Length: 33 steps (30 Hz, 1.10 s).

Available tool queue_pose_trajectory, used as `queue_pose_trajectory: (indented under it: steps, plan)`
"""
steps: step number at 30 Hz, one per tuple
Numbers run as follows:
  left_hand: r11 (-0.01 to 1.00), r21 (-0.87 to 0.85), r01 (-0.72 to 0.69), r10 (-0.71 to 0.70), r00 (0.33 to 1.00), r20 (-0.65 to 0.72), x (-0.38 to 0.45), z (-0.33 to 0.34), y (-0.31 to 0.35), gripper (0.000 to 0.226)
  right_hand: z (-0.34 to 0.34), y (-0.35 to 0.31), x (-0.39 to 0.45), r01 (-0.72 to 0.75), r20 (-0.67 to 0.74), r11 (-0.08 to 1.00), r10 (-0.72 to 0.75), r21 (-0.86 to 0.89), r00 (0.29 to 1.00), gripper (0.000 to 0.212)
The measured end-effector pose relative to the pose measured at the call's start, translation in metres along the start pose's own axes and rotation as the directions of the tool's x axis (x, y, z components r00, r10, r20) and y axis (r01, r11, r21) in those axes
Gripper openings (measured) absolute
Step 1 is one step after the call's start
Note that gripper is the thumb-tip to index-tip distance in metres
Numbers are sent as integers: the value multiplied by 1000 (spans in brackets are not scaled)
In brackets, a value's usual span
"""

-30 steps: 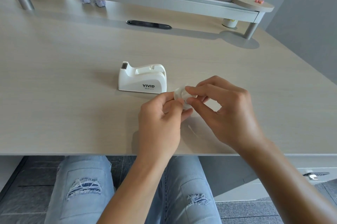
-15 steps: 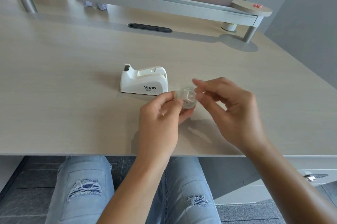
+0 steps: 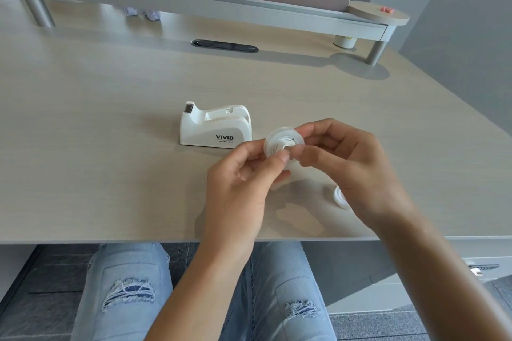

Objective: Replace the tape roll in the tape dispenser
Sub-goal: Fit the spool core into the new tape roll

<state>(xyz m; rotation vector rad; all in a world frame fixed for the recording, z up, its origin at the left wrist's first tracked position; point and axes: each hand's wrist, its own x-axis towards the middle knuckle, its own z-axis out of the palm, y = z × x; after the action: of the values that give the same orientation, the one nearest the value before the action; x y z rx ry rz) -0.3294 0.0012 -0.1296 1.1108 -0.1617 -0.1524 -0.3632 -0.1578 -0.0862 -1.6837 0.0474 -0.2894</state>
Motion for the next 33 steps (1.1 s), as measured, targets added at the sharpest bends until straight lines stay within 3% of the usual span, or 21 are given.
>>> queue_pose_trajectory:
  steps: [5, 16, 24, 33]
  plan:
    - [1000, 20, -11, 11, 1000, -4, -1, 0, 1, 7, 1, -2, 0, 13, 25, 999, -14, 36, 1000, 30]
    - [995, 90, -44, 48, 998, -43, -1, 2, -2, 8, 4, 2, -4, -13, -67, 998, 17, 58, 998, 37]
    - [993, 110, -38, 44, 998, -49, 0, 2, -2, 10, 6, 3, -6, -31, -116, 999, 35, 39, 993, 24]
    - [997, -20, 74, -73, 997, 37, 0, 2, 10, 16, -3, -4, 0, -118, 14, 984, 117, 134, 993, 30]
